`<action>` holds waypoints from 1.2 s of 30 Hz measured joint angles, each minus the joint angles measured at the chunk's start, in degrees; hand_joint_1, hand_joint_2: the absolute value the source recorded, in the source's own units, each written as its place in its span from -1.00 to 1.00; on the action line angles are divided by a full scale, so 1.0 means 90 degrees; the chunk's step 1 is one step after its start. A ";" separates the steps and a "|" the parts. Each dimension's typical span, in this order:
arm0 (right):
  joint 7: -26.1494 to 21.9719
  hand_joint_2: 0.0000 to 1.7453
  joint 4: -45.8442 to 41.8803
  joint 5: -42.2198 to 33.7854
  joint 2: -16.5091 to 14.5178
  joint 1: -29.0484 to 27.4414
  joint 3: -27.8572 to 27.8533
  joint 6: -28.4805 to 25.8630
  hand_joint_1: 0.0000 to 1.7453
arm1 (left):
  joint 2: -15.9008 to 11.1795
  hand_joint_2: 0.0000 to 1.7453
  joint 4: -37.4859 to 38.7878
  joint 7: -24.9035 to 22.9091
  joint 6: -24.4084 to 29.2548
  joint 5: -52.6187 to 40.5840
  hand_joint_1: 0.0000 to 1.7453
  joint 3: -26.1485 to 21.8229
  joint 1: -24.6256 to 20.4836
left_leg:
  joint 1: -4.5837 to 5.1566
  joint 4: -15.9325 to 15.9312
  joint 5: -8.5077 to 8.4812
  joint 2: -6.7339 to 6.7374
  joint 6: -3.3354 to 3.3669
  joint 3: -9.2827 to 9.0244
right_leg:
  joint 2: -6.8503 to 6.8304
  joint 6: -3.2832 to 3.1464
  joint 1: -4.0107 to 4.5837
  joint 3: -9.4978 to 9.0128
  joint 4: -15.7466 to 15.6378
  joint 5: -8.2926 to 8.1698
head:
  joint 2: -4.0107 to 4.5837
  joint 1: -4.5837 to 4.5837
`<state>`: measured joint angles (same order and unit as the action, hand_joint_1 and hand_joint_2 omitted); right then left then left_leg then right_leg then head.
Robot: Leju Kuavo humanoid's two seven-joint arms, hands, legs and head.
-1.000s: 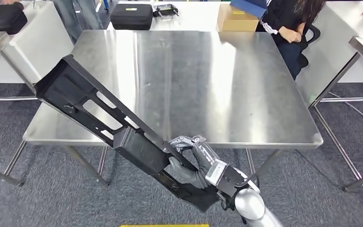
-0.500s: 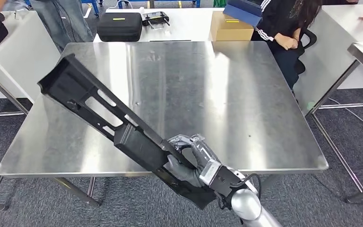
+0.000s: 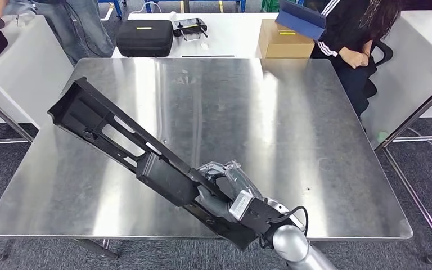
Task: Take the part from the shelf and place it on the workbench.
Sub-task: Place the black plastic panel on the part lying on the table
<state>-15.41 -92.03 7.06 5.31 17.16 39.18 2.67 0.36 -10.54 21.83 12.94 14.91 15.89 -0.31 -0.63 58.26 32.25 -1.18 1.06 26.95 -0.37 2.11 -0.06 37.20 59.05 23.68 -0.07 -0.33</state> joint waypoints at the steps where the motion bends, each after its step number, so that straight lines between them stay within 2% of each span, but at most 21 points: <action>1: 0.0073 1.00 0.0010 0.0182 -0.0010 0.0051 0.0032 -0.0021 1.00 | 0.0007 1.00 -0.0001 -0.0007 0.0066 -0.0001 -1.00 0.0002 -0.0018 | -0.0006 0.0033 0.0013 0.0014 -0.0032 -0.0008 | 0.0019 -0.0083 -0.0009 -0.0054 -0.0013 -0.0001 | 0.0000 0.0003; 2: 0.0174 1.00 0.0028 0.0412 -0.0028 0.0138 0.0081 -0.0039 1.00 | 0.0016 1.00 -0.0002 -0.0021 0.0130 -0.0001 -1.00 0.0004 -0.0039 | -0.0009 0.0134 0.0016 0.0027 -0.0054 0.0019 | 0.0028 -0.0141 -0.0031 -0.0096 -0.0028 0.0024 | 0.0000 0.0001; 3: 0.0296 1.00 0.0064 0.0667 -0.0058 0.0258 0.0156 -0.0052 1.00 | 0.0029 1.00 -0.0004 -0.0055 0.0175 -0.0001 -1.00 0.0005 -0.0065 | -0.0013 0.0326 0.0041 0.0041 -0.0074 0.0130 | 0.0036 -0.0188 -0.0048 -0.0143 -0.0036 0.0049 | 0.0000 0.0009; 4: 0.0427 1.00 0.0121 0.0928 -0.0105 0.0402 0.0253 -0.0058 1.00 | 0.0041 1.00 -0.0004 -0.0103 0.0195 0.0000 -1.00 0.0008 -0.0091 | -0.0019 0.0632 0.0110 0.0054 -0.0098 0.0327 | 0.0045 -0.0233 -0.0062 -0.0185 -0.0043 0.0080 | 0.0000 0.0015; 6: 0.0731 1.00 0.0314 0.1506 -0.0225 0.0738 0.0514 -0.0071 1.00 | 0.0064 1.00 -0.0004 -0.0218 0.0205 0.0001 -1.00 0.0014 -0.0118 | -0.0025 0.1338 0.0349 0.0073 -0.0151 0.0854 | 0.0066 -0.0322 -0.0043 -0.0247 -0.0043 0.0153 | 0.0000 0.0027; 7: 0.0889 1.00 0.0437 0.1797 -0.0291 0.0905 0.0661 -0.0077 1.00 | 0.0070 1.00 -0.0004 -0.0269 0.0211 0.0002 -1.00 0.0018 -0.0121 | -0.0028 0.1565 0.0450 0.0078 -0.0173 0.1100 | 0.0081 -0.0343 -0.0032 -0.0284 -0.0042 0.0192 | 0.0000 0.0025; 8: 0.1031 1.00 0.0580 0.2047 -0.0355 0.1057 0.0813 -0.0084 1.00 | 0.0073 1.00 -0.0004 -0.0313 0.0220 0.0002 -1.00 0.0022 -0.0119 | -0.0030 0.1610 0.0456 0.0080 -0.0184 0.1265 | 0.0094 -0.0351 -0.0022 -0.0334 -0.0041 0.0236 | 0.0000 0.0028; 9: 0.1142 1.00 0.0719 0.2234 -0.0414 0.1193 0.0948 -0.0093 1.00 | 0.0075 1.00 -0.0004 -0.0339 0.0229 0.0002 -1.00 0.0027 -0.0118 | -0.0033 0.1461 0.0321 0.0082 -0.0187 0.1332 | 0.0104 -0.0346 -0.0016 -0.0398 -0.0040 0.0287 | 0.0000 0.0027; 11: 0.1316 1.00 0.1002 0.2527 -0.0535 0.1460 0.1177 -0.0117 1.00 | 0.0075 1.00 -0.0004 -0.0375 0.0240 -0.0001 -1.00 0.0039 -0.0116 | -0.0035 0.0764 -0.0299 0.0102 -0.0154 0.1247 | 0.0105 -0.0324 -0.0005 -0.0523 -0.0042 0.0391 | 0.0000 0.0028; 13: 0.1618 1.00 0.1387 0.3190 -0.0694 0.1814 0.1436 -0.0242 1.00 | 0.0076 1.00 -0.0008 -0.0438 0.0219 -0.0024 -1.00 0.0075 -0.0125 | 0.0001 0.0247 -0.0694 0.0135 -0.0086 0.1165 | 0.0105 -0.0282 0.0024 -0.0585 -0.0037 0.0461 | 0.0000 0.0019; 14: 0.1879 1.00 0.1741 0.3830 -0.0820 0.2057 0.1645 -0.0374 1.00 | 0.0079 1.00 -0.0016 -0.0486 0.0188 -0.0045 -1.00 0.0106 -0.0132 | 0.0026 0.0160 -0.0764 0.0145 -0.0041 0.1146 | 0.0110 -0.0256 0.0035 -0.0586 -0.0039 0.0482 | 0.0000 0.0018; 15: 0.2167 1.00 0.2175 0.4579 -0.0966 0.2313 0.1896 -0.0533 1.00 | 0.0083 1.00 -0.0026 -0.0535 0.0154 -0.0074 -1.00 0.0142 -0.0145 | 0.0042 0.0143 -0.0757 0.0146 -0.0013 0.1134 | 0.0114 -0.0237 0.0050 -0.0599 -0.0040 0.0498 | 0.0000 0.0020; 17: 0.2652 1.00 0.3295 0.6117 -0.1274 0.2772 0.2517 -0.0851 1.00 | 0.0101 1.00 -0.0051 -0.0599 0.0109 -0.0123 -1.00 0.0225 -0.0192 | 0.0041 0.0099 -0.0856 0.0125 0.0003 0.1077 | 0.0099 -0.0240 0.0061 -0.0622 -0.0072 0.0512 | 0.0000 0.0023; 20: 0.2919 1.00 0.4781 0.7220 -0.1618 0.3242 0.3193 -0.0919 1.00 | 0.0116 1.00 -0.0082 -0.0625 0.0101 -0.0155 -1.00 0.0342 -0.0256 | 0.0043 0.0075 -0.0874 0.0055 -0.0008 0.1069 | 0.0034 -0.0258 0.0067 -0.0676 -0.0140 0.0516 | 0.0000 0.0020; 24: 0.3040 -1.00 0.6160 0.7489 -0.1851 0.3738 0.3689 -0.0429 -1.00 | 0.0125 1.00 -0.0109 -0.0654 0.0042 -0.0184 -1.00 0.0467 -0.0281 | 0.0044 0.0074 -0.0850 0.0038 0.0026 0.1062 | 0.0022 -0.0246 0.0066 -0.0706 -0.0204 0.0522 | 0.0000 0.0021; 28: 0.3060 -1.00 0.7039 0.7584 -0.1867 0.4044 0.3948 0.0067 -1.00 | 0.0126 -1.00 -0.0124 -0.0719 0.0053 -0.0228 -1.00 0.0568 -0.0305 | 0.0052 0.0074 -0.0840 0.0039 0.0046 0.1050 | 0.0022 -0.0216 0.0057 -0.0710 -0.0221 0.0518 | 0.0000 0.0021; 32: 0.3067 -1.00 0.7501 0.7578 -0.1871 0.4259 0.4069 0.0238 -1.00 | 0.0123 -1.00 -0.0141 -0.0743 0.0096 -0.0229 -1.00 0.0621 -0.0317 | 0.0055 0.0074 -0.0819 0.0042 0.0078 0.0991 | 0.0026 -0.0191 0.0049 -0.0728 -0.0227 0.0528 | 0.0000 0.0020; 36: 0.3094 -1.00 0.7695 0.7555 -0.1896 0.4331 0.4099 0.0305 -1.00 | 0.0119 -1.00 -0.0149 -0.0803 0.0122 -0.0229 -1.00 0.0652 -0.0324 | 0.0051 0.0074 -0.0816 0.0042 0.0080 0.0967 | 0.0026 -0.0186 0.0053 -0.0749 -0.0227 0.0531 | 0.0000 0.0024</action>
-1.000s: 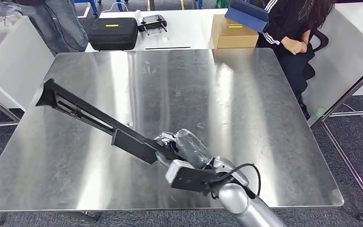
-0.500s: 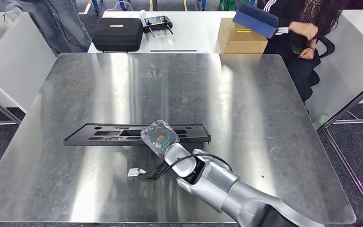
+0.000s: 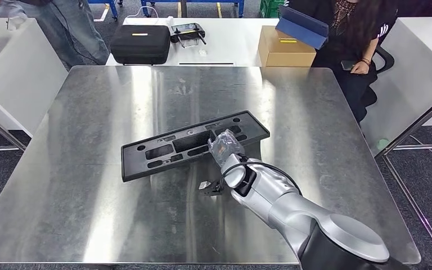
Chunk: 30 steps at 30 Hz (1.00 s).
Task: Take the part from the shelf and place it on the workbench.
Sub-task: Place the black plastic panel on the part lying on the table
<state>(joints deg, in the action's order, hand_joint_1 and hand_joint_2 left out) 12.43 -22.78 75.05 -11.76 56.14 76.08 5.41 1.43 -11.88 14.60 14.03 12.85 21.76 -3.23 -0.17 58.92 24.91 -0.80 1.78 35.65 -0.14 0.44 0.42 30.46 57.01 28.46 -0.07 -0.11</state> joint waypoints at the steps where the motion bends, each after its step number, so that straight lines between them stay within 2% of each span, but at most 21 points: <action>1: 0.0007 -1.00 0.0033 0.0000 -0.0004 0.0017 0.0004 0.0005 -1.00 | -0.0001 -1.00 -0.0002 -0.0005 0.0003 0.0000 -1.00 0.0004 0.0000 | -0.0002 0.0000 0.0000 0.0000 0.0000 -0.0005 | 0.0000 0.0000 0.0003 -0.0005 0.0000 0.0000 | 0.0000 0.0000; 14: 0.0065 -1.00 0.0166 -0.0086 -0.0010 0.0053 -0.0010 -0.0030 -1.00 | -0.0002 -1.00 -0.0011 -0.0030 0.0013 -0.0019 -1.00 0.0060 -0.0005 | -0.0010 -0.0008 0.0002 0.0027 -0.0006 -0.0026 | 0.0010 -0.0004 0.0014 -0.0020 0.0001 0.0002 | 0.0000 0.0000; 17: 0.0187 -1.00 0.0164 -0.0374 -0.0010 0.0012 -0.0161 -0.0257 -1.00 | -0.0003 -1.00 -0.0011 -0.0036 0.0043 -0.0019 -1.00 0.0104 -0.0001 | -0.0010 -0.0008 0.0001 0.0028 -0.0006 -0.0021 | 0.0011 -0.0003 0.0015 -0.0035 0.0002 0.0001 | 0.0000 -0.0001; 21: 0.0412 -1.00 -0.0013 -0.0637 -0.0001 -0.0028 -0.0623 -0.0871 -1.00 | -0.0002 -1.00 -0.0008 -0.0017 0.0115 0.0015 -1.00 0.0120 0.0031 | -0.0010 -0.0008 -0.0003 0.0033 -0.0003 -0.0009 | 0.0015 0.0001 0.0014 -0.0060 0.0005 -0.0005 | 0.0000 -0.0002; 25: 0.0810 -1.00 -0.0857 0.0452 0.0145 -0.0031 -0.1045 -0.1400 -1.00 | 0.0001 -1.00 -0.0008 0.0033 0.0240 0.0087 -1.00 0.0121 0.0074 | -0.0011 -0.0016 -0.0003 0.0034 -0.0003 0.0001 | 0.0016 0.0001 0.0014 -0.0047 -0.0003 -0.0006 | 0.0000 -0.0001; 28: 0.0824 -1.00 -0.1723 0.1307 0.0351 -0.0166 -0.1371 -0.1611 -1.00 | 0.0007 -1.00 -0.0008 0.0035 0.0276 0.0101 -1.00 0.0125 0.0110 | -0.0015 -0.0034 -0.0005 0.0032 -0.0004 0.0011 | 0.0015 0.0002 0.0014 -0.0044 -0.0021 -0.0007 | 0.0000 -0.0002; 30: 0.0793 -1.00 -0.2252 0.1531 0.0483 -0.0285 -0.1596 -0.1716 -1.00 | 0.0009 -1.00 -0.0008 0.0039 0.0287 0.0113 -1.00 0.0126 0.0126 | -0.0014 -0.0037 -0.0001 0.0031 -0.0005 0.0017 | 0.0015 0.0002 0.0014 -0.0044 -0.0029 -0.0006 | 0.0000 -0.0001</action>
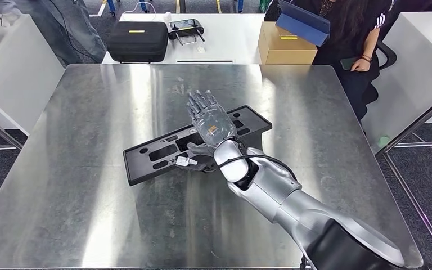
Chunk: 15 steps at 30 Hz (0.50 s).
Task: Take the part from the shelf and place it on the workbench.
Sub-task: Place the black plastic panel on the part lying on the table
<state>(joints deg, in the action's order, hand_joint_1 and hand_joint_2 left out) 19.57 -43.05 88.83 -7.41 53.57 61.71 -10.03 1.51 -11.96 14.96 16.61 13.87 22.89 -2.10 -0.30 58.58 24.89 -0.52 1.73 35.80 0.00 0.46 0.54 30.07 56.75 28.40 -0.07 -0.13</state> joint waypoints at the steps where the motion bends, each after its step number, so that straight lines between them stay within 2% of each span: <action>1: -0.0006 -1.00 -0.0263 0.0028 0.0072 -0.0054 -0.0088 -0.0024 -1.00 | 0.0000 -1.00 0.0000 0.0011 0.0012 0.0016 -1.00 0.0000 0.0004 | 0.0000 -0.0005 0.0002 -0.0001 -0.0001 0.0003 | 0.0000 0.0000 0.0000 0.0000 -0.0010 0.0000 | 0.0000 0.0000; 5: -0.0006 -1.00 -0.1224 0.0038 0.0341 -0.0226 -0.0326 -0.0037 -1.00 | 0.0003 -1.00 0.0001 0.0068 0.0078 0.0080 -1.00 -0.0001 0.0025 | 0.0002 -0.0028 0.0007 0.0000 -0.0005 0.0011 | 0.0000 0.0000 -0.0001 -0.0001 -0.0049 0.0001 | 0.0000 -0.0001; 11: -0.0028 -1.00 -0.2108 0.0013 0.0567 -0.0403 -0.0566 -0.0107 -1.00 | 0.0011 -1.00 0.0004 0.0075 0.0114 0.0135 -1.00 -0.0001 0.0032 | 0.0006 -0.0030 0.0017 0.0001 -0.0004 0.0013 | 0.0000 0.0000 -0.0002 0.0001 -0.0058 0.0003 | 0.0000 0.0001; 13: -0.0217 -1.00 -0.2409 -0.0230 0.0596 -0.0505 -0.0727 -0.0160 -1.00 | 0.0018 -1.00 0.0005 0.0086 0.0118 0.0168 -1.00 -0.0001 0.0038 | 0.0006 -0.0031 0.0017 0.0001 -0.0004 0.0011 | 0.0000 0.0000 -0.0001 -0.0001 -0.0058 0.0003 | 0.0000 0.0000; 15: -0.0722 -1.00 -0.2752 -0.1040 0.0569 -0.0709 -0.0983 -0.0222 -1.00 | 0.0026 -1.00 0.0007 0.0121 0.0121 0.0206 -1.00 -0.0001 0.0047 | 0.0005 -0.0031 0.0017 0.0000 -0.0004 0.0006 | -0.0001 0.0000 0.0000 -0.0005 -0.0059 0.0003 | 0.0000 0.0000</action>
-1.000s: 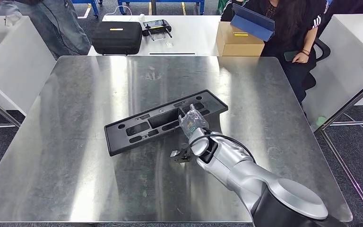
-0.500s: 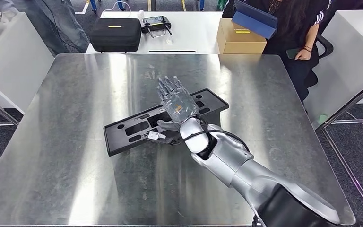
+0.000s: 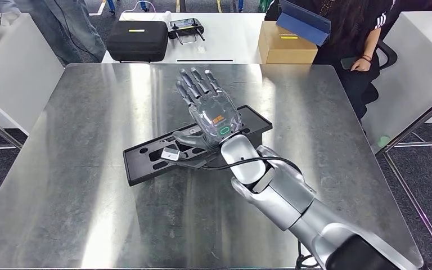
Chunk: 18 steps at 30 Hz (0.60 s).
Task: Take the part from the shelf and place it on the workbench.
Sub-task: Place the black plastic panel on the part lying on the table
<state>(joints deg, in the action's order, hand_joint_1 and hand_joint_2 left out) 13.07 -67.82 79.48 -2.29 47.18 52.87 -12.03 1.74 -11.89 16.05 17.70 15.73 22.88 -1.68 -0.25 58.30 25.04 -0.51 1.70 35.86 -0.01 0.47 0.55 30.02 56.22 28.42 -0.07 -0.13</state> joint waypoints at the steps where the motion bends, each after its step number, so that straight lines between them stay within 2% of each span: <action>1: -0.0393 -1.00 -0.0221 -0.0768 -0.0034 -0.0160 -0.0166 -0.0023 -1.00 | 0.0004 -1.00 0.0001 0.0030 0.0000 0.0017 -1.00 0.0000 0.0005 | 0.0000 0.0000 0.0000 0.0000 0.0000 -0.0002 | 0.0000 0.0000 0.0001 -0.0002 0.0000 0.0000 | 0.0000 0.0001; 2: -0.0884 -1.00 -0.0491 -0.1831 -0.0079 -0.0351 -0.0348 -0.0003 -1.00 | 0.0008 -1.00 0.0003 0.0068 -0.0004 0.0034 -1.00 -0.0001 0.0011 | -0.0001 -0.0001 0.0000 -0.0001 0.0000 -0.0005 | 0.0000 0.0000 0.0002 -0.0003 0.0000 0.0000 | 0.0000 0.0001; 4: -0.1941 -1.00 -0.1126 -0.4807 -0.0166 -0.0767 -0.0711 0.0388 -1.00 | 0.0012 -1.00 0.0007 0.0150 -0.0035 0.0061 -1.00 -0.0002 0.0028 | -0.0003 -0.0001 0.0000 -0.0003 0.0000 -0.0007 | -0.0001 0.0000 0.0005 -0.0006 0.0000 0.0000 | 0.0000 0.0002; 6: -0.2688 -1.00 -0.1725 -0.8412 -0.0222 -0.1130 -0.1000 0.1392 -1.00 | 0.0010 -1.00 0.0013 0.0221 -0.0097 0.0086 -1.00 -0.0002 0.0051 | -0.0009 -0.0002 0.0000 -0.0002 -0.0001 -0.0009 | -0.0001 -0.0001 0.0006 -0.0007 0.0001 0.0001 | 0.0000 0.0002; 8: -0.2979 -1.00 -0.2187 -1.1724 -0.0247 -0.1407 -0.1186 0.2360 -1.00 | 0.0006 -1.00 0.0018 0.0270 -0.0145 0.0109 -1.00 -0.0002 0.0067 | -0.0013 -0.0003 0.0000 -0.0001 -0.0001 -0.0011 | -0.0001 -0.0002 0.0007 -0.0008 0.0001 0.0002 | 0.0000 0.0002; 9: -0.3022 -1.00 -0.2358 -1.3018 -0.0256 -0.1505 -0.1247 0.2632 -1.00 | 0.0004 -1.00 0.0019 0.0284 -0.0155 0.0115 -1.00 -0.0002 0.0070 | -0.0013 -0.0003 0.0001 0.0000 -0.0002 -0.0013 | 0.0000 -0.0003 0.0007 -0.0010 0.0001 0.0002 | 0.0000 0.0002; 11: -0.3039 -1.00 -0.2610 -1.4841 -0.0267 -0.1639 -0.1335 0.2869 -1.00 | -0.0001 -1.00 0.0022 0.0294 -0.0160 0.0118 -1.00 -0.0002 0.0072 | -0.0013 -0.0005 0.0001 0.0000 -0.0003 -0.0019 | 0.0000 -0.0004 0.0007 -0.0016 0.0001 0.0003 | 0.0000 0.0001; 12: -0.3039 -1.00 -0.2693 -1.5207 -0.0267 -0.1691 -0.1364 0.2906 -1.00 | -0.0003 -1.00 0.0024 0.0294 -0.0160 0.0118 -1.00 -0.0002 0.0073 | -0.0012 -0.0005 0.0002 0.0000 -0.0004 -0.0023 | 0.0000 -0.0004 0.0007 -0.0019 0.0001 0.0003 | 0.0000 0.0001; 13: -0.3039 -1.00 -0.2761 -1.5232 -0.0267 -0.1734 -0.1384 0.2930 -1.00 | -0.0006 -1.00 0.0025 0.0294 -0.0160 0.0118 -1.00 -0.0002 0.0074 | -0.0012 -0.0005 0.0002 0.0001 -0.0004 -0.0026 | 0.0001 -0.0004 0.0007 -0.0021 0.0001 0.0003 | 0.0000 0.0000; 14: -0.3040 -1.00 -0.2809 -1.4918 -0.0268 -0.1765 -0.1397 0.2948 -1.00 | -0.0009 -1.00 0.0026 0.0294 -0.0160 0.0118 -1.00 -0.0002 0.0074 | -0.0012 -0.0005 0.0002 0.0002 -0.0004 -0.0029 | 0.0001 -0.0004 0.0007 -0.0023 0.0001 0.0003 | 0.0000 0.0001; 18: -0.3040 -1.00 -0.2934 -1.1988 -0.0268 -0.1821 -0.1456 0.2977 -1.00 | -0.0019 -1.00 0.0027 0.0294 -0.0160 0.0118 -1.00 -0.0002 0.0075 | -0.0012 -0.0005 0.0002 0.0001 -0.0003 -0.0046 | 0.0000 -0.0003 0.0007 -0.0036 0.0001 0.0003 | 0.0000 0.0002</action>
<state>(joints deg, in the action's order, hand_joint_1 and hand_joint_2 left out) -14.29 -94.22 -28.42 -4.71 30.79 39.76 14.76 1.57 -11.65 18.70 16.26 16.79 22.86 -1.00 -0.36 58.26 25.06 -0.50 1.67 35.45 -0.01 0.43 0.61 29.69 56.23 28.45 -0.07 -0.11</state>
